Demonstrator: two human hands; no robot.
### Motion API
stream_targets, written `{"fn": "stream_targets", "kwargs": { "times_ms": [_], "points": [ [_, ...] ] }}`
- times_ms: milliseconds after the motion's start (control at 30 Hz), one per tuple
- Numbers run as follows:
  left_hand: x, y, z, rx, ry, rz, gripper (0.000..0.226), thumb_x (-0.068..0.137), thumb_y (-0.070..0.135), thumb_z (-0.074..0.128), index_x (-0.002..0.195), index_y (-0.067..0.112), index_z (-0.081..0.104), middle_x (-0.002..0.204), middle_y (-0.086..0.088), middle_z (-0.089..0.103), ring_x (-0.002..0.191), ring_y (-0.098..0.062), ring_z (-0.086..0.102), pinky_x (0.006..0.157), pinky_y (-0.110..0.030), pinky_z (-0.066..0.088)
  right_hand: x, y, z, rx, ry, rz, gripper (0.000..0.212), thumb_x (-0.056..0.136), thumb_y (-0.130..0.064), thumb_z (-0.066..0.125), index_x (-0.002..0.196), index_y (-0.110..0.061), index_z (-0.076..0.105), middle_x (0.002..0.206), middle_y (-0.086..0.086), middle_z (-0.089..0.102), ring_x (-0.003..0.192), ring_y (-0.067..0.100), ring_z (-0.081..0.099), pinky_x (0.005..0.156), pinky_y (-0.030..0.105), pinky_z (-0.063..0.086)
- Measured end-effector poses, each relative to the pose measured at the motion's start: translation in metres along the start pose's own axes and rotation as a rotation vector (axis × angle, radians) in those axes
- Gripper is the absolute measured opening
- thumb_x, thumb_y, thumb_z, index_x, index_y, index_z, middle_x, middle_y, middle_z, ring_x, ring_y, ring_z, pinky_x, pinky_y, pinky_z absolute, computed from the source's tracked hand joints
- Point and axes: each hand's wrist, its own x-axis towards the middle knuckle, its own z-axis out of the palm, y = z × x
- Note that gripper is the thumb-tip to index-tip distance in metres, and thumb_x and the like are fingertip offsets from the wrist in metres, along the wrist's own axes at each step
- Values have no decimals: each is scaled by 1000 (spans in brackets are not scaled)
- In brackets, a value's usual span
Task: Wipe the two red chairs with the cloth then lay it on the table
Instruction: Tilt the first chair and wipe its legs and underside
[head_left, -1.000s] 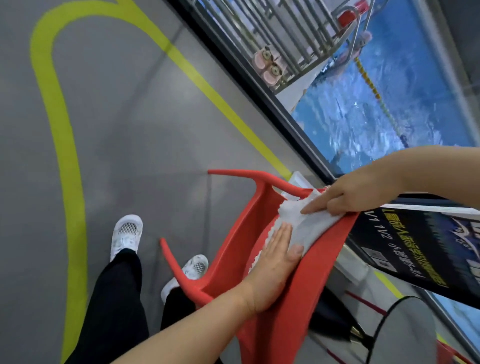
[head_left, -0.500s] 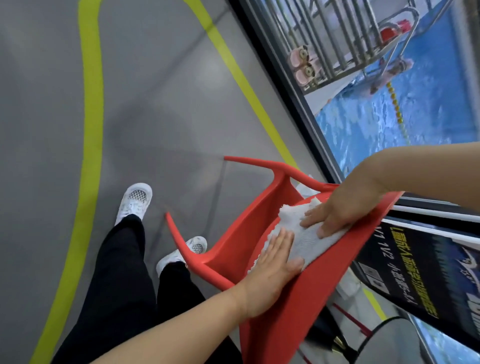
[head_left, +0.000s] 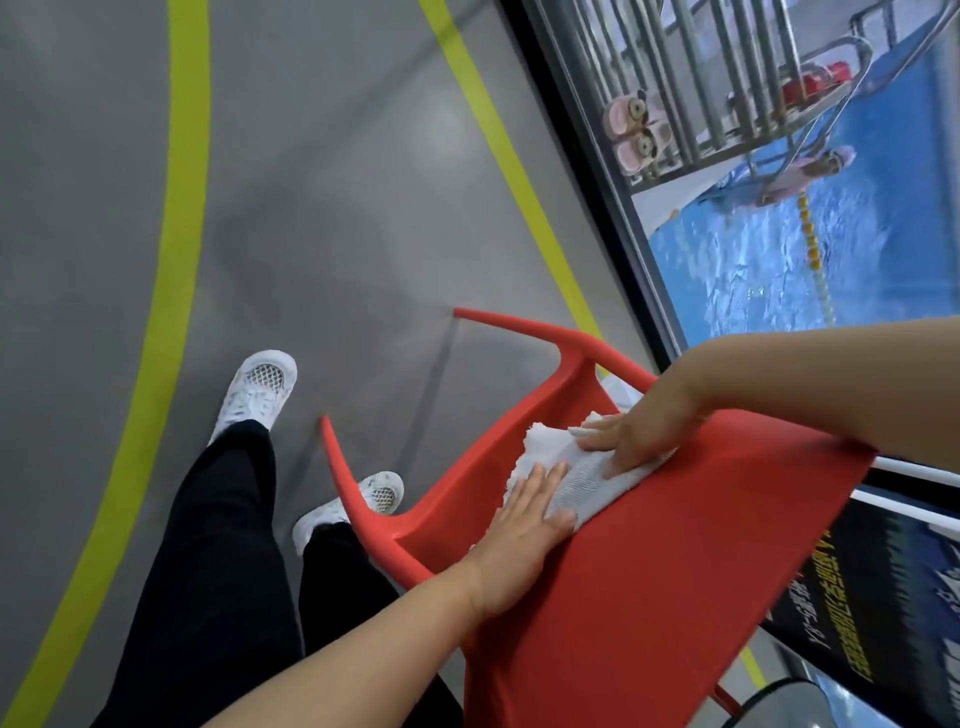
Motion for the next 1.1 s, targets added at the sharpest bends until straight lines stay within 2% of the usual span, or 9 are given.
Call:
{"fn": "stream_targets", "kwargs": {
  "times_ms": [100, 233, 533, 667, 800, 867, 933, 1033, 1100],
  "points": [
    [15, 20, -2, 106, -37, 33, 51, 98, 18, 28, 146, 23, 10, 156, 1, -9, 142, -14, -15, 115, -43, -7, -20, 29, 3, 132, 2, 14, 60, 99, -36, 33, 148, -30, -1, 159, 4, 4, 146, 21, 8, 120, 39, 8],
    [44, 62, -1, 84, -45, 59, 44, 98, 12, 29, 140, -1, 25, 156, -12, 7, 143, -23, 2, 114, -36, 2, -42, 61, 13, 387, 84, 37, 44, 98, -25, 39, 141, -14, 37, 144, 13, 44, 132, 26, 43, 113, 39, 32],
    [87, 108, 14, 41, -166, 224, 48, 97, 2, 28, 143, 5, 18, 156, -7, 5, 144, -14, 2, 118, -30, 2, -80, 101, 41, 610, 352, 112, 35, 99, -11, 38, 131, 0, 47, 136, 20, 49, 113, 26, 50, 98, 26, 36],
    [79, 131, 18, 18, -254, 282, 53, 93, -1, 29, 144, 12, 20, 152, 8, 15, 140, -4, 14, 113, -16, 10, -115, 111, 60, 288, 453, 1, 32, 100, -19, 38, 122, -5, 56, 127, 13, 57, 104, 23, 56, 87, 23, 42],
    [54, 147, 12, -26, -330, 390, 48, 89, -1, 30, 120, 32, 45, 108, 36, 57, 92, 20, 52, 66, 2, 33, -135, 123, 68, 201, 441, -14, 28, 94, -35, 39, 103, -23, 62, 103, -10, 61, 101, 8, 54, 97, 20, 36],
    [51, 146, 14, -55, -329, 404, 41, 96, 7, 26, 114, 38, 47, 101, 39, 55, 92, 26, 47, 77, 7, 30, -133, 121, 60, 237, 441, 54, 33, 97, -32, 37, 115, -14, 58, 118, 0, 57, 106, 9, 50, 82, -4, 30],
    [64, 135, 14, -32, -298, 368, 34, 101, 30, 18, 128, 36, 37, 129, 26, 41, 116, 21, 34, 91, 7, 20, -113, 122, 52, 193, 391, 94, 36, 99, -27, 38, 124, -7, 54, 130, 11, 54, 112, 21, 52, 59, -1, 35],
    [94, 112, 10, 143, -278, 287, 42, 100, 34, 15, 142, 34, 6, 147, 22, 6, 135, 6, 0, 115, -18, 0, -81, 113, 38, 56, 300, 101, 36, 98, -19, 43, 131, -8, 51, 135, 15, 53, 103, 23, 53, 60, 13, 41],
    [118, 97, 3, 272, -264, 229, 47, 101, 31, 18, 146, 25, 5, 154, 14, -5, 141, -5, -9, 118, -42, -3, -55, 113, 29, 286, 266, 146, 38, 98, -20, 43, 134, -9, 47, 129, 13, 56, 95, 20, 45, 69, 19, 41]
  ]
}}
